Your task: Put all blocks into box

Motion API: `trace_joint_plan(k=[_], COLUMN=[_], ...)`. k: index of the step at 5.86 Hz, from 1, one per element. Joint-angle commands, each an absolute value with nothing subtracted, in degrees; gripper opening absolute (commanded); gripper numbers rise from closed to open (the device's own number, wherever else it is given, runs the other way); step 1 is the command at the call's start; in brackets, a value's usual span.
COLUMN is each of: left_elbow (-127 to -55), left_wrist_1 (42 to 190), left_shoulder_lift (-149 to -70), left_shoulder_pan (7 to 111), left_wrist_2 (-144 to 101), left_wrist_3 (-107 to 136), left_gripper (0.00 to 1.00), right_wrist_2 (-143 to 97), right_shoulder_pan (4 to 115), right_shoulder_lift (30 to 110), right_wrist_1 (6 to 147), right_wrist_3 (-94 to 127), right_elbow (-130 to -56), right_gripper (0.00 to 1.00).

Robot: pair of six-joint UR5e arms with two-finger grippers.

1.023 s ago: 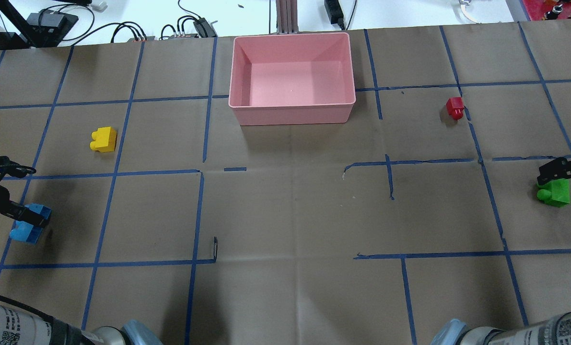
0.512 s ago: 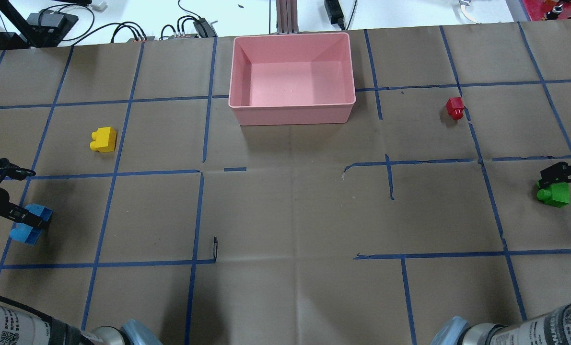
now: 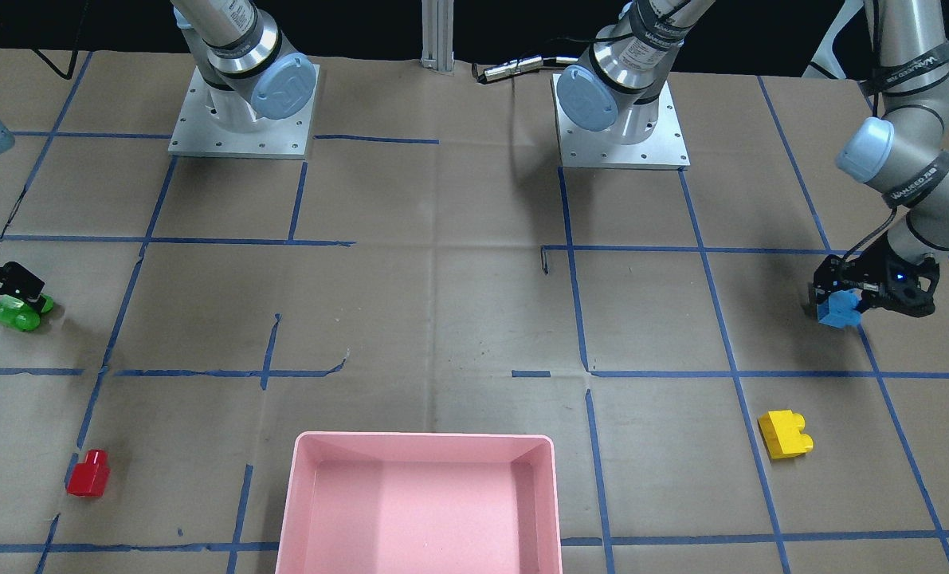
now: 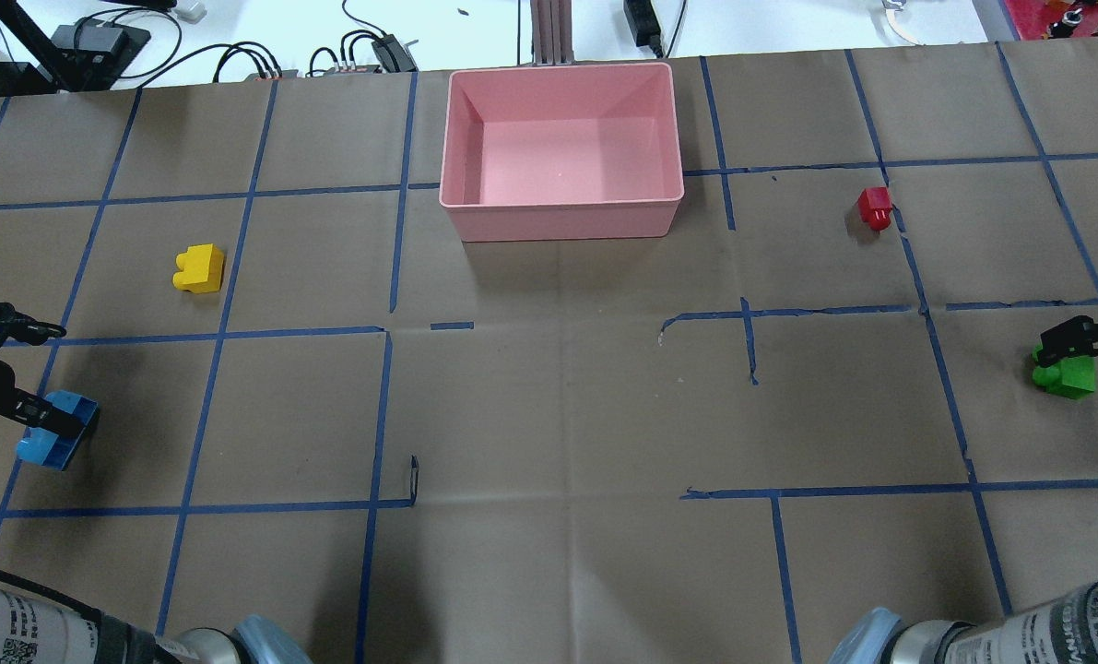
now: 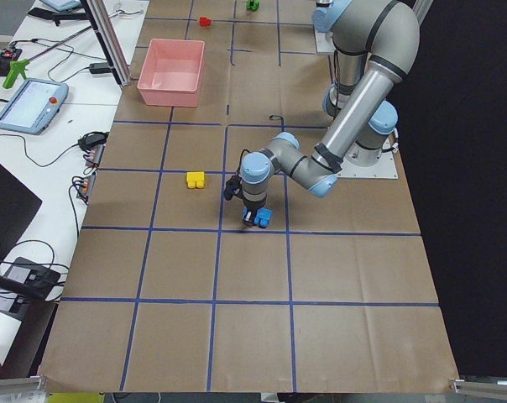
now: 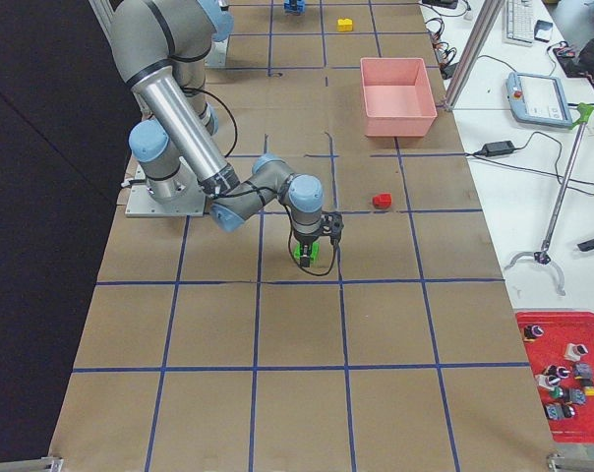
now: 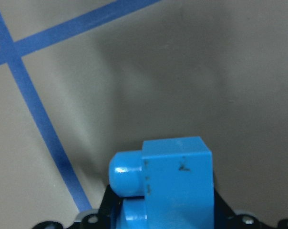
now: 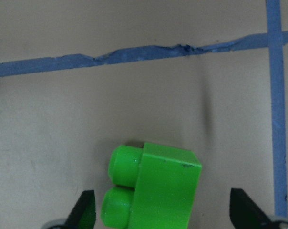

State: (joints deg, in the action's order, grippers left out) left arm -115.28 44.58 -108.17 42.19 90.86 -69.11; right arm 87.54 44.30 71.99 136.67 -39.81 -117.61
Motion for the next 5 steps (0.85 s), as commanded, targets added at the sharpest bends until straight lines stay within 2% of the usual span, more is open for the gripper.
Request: trace_joint_plan(k=[1,3,4,5], left_elbow=[-108.7,-95.3,-90.7,-88.4], left_wrist_1=[52.3,70.8,74.1,74.9], left_shoulder_lift=[-103.0,-103.3,-104.8,-106.0], left_shoulder_pan=[46.5,52.4,57.3,63.4], left_wrist_2=[90.7,90.3,87.9,86.4], left_wrist_3=[-63.8,-51.0,-41.8,-33.7], left_gripper=[0.21,0.21,0.19,0.19], right_wrist_2=[87.3,87.2,87.3,87.5], right_shoulder_pan=[44.3,44.5,44.4,44.4], right_shoulder_lift=[71.9,71.5,70.9,71.0], right_wrist_1=[136.8,136.9,137.6,138.2], right_wrist_3=[-39.8,-39.8,-39.8,-39.5], right_elbow=[-118.0,-118.2,-118.1,-118.1], right_gripper=[0.99,1.0,0.98,0.82])
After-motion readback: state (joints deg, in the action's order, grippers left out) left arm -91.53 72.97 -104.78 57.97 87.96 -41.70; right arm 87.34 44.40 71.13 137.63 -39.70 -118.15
